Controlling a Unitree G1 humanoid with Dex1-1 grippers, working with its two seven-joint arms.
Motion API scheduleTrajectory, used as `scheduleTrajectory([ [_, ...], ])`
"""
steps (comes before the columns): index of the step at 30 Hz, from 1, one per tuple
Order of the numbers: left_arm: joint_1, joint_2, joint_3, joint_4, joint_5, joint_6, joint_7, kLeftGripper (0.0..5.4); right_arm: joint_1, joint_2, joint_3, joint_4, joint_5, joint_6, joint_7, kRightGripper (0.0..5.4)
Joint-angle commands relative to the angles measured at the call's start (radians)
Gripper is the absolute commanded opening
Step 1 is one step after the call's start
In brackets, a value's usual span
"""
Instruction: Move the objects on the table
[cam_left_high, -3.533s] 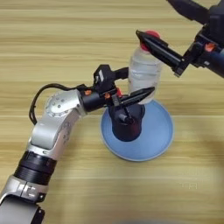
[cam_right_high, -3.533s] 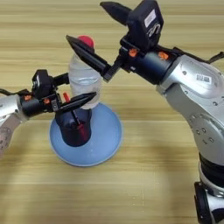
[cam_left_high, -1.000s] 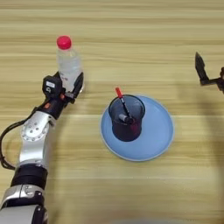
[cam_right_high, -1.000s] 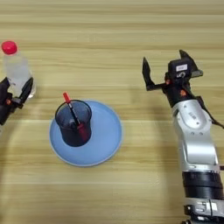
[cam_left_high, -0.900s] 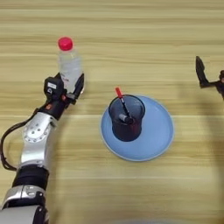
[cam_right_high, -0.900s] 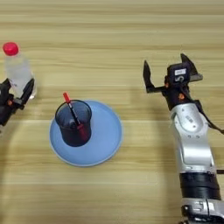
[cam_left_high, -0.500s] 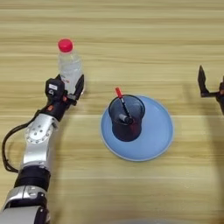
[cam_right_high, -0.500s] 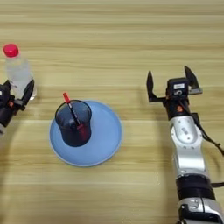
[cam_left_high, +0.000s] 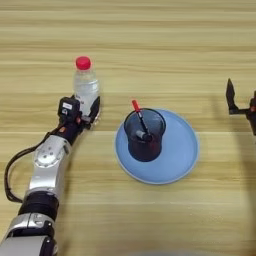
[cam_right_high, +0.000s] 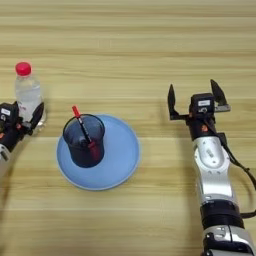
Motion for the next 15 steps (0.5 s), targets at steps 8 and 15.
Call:
scheduleTrajectory([
  [8, -0.030, 0.004, -0.002, 0.045, 0.009, -0.018, 0.010, 2.98, -0.022, 0.008, -0.006, 0.003, 0.009, -0.017, -0.003, 5.40],
  [15, -0.033, 0.004, 0.001, 0.064, 0.006, -0.030, 0.010, 2.98, -0.024, 0.009, -0.009, 0.003, 0.012, -0.025, -0.004, 5.40],
])
